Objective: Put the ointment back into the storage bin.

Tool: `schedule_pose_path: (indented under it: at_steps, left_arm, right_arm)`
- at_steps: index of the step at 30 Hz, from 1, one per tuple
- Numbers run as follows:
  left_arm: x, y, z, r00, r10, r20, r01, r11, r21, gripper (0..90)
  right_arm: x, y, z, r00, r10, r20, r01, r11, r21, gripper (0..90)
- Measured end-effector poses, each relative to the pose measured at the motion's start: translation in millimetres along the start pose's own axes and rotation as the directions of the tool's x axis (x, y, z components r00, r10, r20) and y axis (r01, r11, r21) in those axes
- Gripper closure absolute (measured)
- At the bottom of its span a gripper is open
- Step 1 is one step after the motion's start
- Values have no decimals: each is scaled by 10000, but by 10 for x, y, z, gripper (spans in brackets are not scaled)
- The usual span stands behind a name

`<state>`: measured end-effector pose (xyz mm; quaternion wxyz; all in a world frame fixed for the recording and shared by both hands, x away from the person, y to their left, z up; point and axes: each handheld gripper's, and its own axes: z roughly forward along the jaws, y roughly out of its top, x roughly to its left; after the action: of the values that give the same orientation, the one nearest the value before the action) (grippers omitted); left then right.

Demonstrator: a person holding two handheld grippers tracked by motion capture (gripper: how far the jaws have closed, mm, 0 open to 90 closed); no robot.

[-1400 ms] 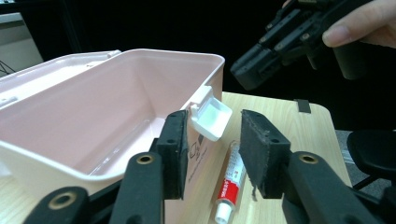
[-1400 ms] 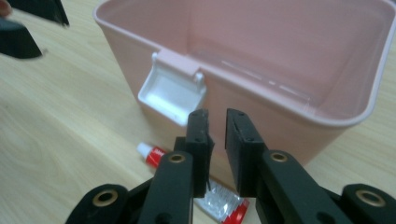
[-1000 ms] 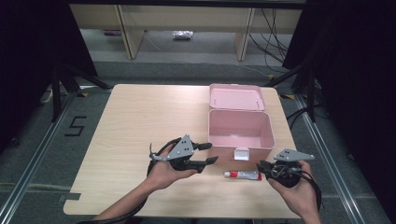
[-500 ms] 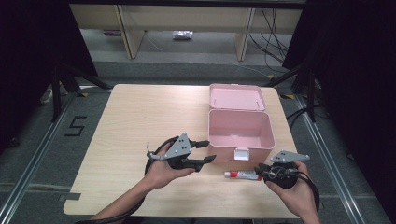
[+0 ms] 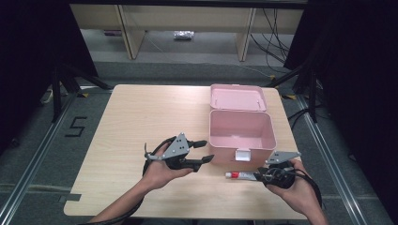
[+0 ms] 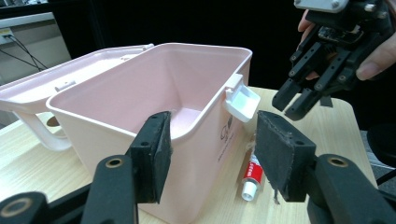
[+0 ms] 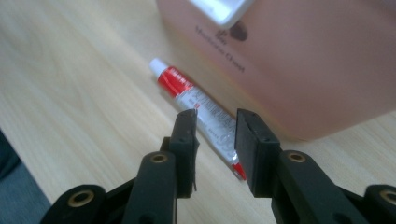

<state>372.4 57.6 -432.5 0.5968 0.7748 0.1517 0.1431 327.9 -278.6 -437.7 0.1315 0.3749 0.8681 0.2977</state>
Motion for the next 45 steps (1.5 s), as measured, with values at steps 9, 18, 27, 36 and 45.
schedule_pose_path:
  at_steps: [9, 18, 27, 36, 45]
  left_arm:
    - [-8, 20, -59, 9999, 100, -71, -100, 9999, -20, 455]
    - [14, 15, -65, 9998, 119, -130, -120, 9999, -45, 455]
    - [27, -3, -84, 9997, 20, -236, -21, 10000, -28, 454]
    - [34, -2, -94, 9997, 27, -246, -28, 10000, -15, 452]
    - [27, -14, -87, 9997, 45, -220, -45, 10000, 15, 449]
  right_arm:
    - [18, 110, 58, 9838, -1712, -531, 1773, 9732, 1464, 671]
    - [-13, 229, 214, 9559, -2865, -647, 2937, 9351, 1984, 636]
    - [7, 280, 407, 9265, -3652, -906, 3762, 8946, 2411, 613]
    - [15, 311, 513, 9118, -3983, -1000, 4103, 8728, 2642, 593]
    - [-11, 323, 584, 8966, -4247, -1257, 4428, 8536, 2744, 591]
